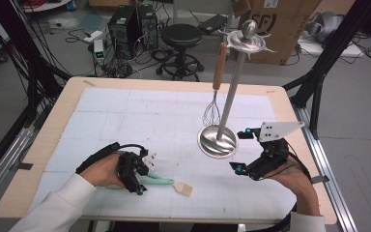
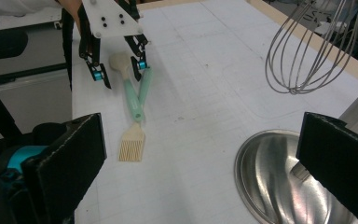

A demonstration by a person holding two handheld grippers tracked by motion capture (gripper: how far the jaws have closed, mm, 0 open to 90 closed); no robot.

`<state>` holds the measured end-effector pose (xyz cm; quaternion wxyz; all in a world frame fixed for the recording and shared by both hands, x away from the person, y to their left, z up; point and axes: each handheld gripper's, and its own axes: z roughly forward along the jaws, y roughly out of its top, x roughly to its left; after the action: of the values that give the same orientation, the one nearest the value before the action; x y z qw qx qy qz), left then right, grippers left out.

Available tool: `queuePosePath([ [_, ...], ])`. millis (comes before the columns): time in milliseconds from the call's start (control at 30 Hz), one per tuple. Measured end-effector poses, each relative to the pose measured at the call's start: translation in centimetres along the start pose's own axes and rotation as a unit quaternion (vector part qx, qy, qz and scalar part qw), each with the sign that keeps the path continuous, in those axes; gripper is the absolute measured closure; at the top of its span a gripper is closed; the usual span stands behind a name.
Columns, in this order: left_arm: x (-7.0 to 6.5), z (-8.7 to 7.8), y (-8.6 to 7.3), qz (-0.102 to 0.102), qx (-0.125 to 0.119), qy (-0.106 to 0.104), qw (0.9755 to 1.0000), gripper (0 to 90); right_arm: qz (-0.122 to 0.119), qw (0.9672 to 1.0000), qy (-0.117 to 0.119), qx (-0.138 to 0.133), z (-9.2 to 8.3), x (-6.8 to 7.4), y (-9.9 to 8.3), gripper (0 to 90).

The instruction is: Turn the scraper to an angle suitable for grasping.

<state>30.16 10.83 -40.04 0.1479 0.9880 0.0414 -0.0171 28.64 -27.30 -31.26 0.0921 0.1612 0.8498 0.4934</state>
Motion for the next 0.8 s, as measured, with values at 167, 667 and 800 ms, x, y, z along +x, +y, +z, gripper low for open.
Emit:
queuePosePath([
  [167,0.2,0.28,0.06,-0.001,0.01,-0.002,0.9999,52.6,0.003,1.0,0.005,0.0,0.05,0.07,0.08,0.2],
  [667,0.03,0.65,0.24,-0.004,0.034,0.017,0.9993,76.6,0.0,1.0,0.005,0.001,0.34,0.06,0.32,0.2],
  [800,-0.31,0.64,0.29,0.015,0.035,0.023,0.999,79.4,0.0,1.0,0.006,0.0,0.29,0.12,0.43,0.2],
])
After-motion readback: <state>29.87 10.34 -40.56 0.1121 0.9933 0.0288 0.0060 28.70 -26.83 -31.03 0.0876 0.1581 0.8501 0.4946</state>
